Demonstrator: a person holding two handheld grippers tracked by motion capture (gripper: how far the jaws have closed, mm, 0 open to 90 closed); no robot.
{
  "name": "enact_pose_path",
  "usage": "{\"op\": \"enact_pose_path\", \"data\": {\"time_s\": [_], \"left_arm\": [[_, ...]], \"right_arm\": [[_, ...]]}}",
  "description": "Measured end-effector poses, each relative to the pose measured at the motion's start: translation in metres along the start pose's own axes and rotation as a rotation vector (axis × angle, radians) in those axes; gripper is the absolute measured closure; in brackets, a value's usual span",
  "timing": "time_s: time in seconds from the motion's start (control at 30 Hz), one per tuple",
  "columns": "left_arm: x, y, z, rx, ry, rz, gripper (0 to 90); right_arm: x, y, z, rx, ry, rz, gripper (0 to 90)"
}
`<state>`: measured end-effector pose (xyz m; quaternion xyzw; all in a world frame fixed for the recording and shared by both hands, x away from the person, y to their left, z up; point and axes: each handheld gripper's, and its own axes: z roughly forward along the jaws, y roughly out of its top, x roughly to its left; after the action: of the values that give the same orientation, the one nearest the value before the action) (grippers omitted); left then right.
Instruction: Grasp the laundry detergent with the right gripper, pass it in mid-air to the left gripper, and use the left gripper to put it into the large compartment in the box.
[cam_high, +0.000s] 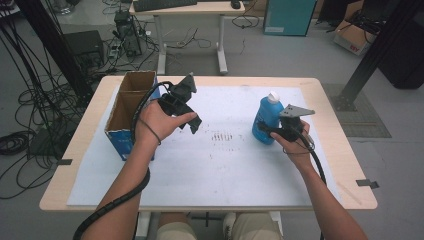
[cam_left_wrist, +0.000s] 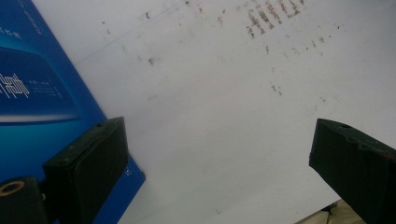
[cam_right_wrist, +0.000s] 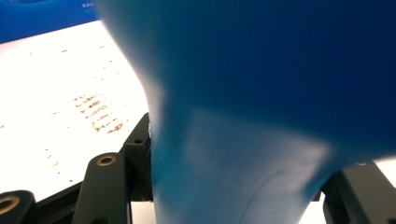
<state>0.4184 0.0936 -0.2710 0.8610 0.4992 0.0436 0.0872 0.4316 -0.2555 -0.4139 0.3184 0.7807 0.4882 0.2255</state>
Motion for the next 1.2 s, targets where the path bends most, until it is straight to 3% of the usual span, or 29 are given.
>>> {"op": "enact_pose_path", "data": {"time_s": [1.2], "left_arm": [[-0.0028, 0.0014, -0.0035, -0.005, 0.006, 0.009, 5.2]], "right_arm": [[0.0005, 0.0005, -0.0003, 0.007, -0.004, 0.014, 41.5]]}}
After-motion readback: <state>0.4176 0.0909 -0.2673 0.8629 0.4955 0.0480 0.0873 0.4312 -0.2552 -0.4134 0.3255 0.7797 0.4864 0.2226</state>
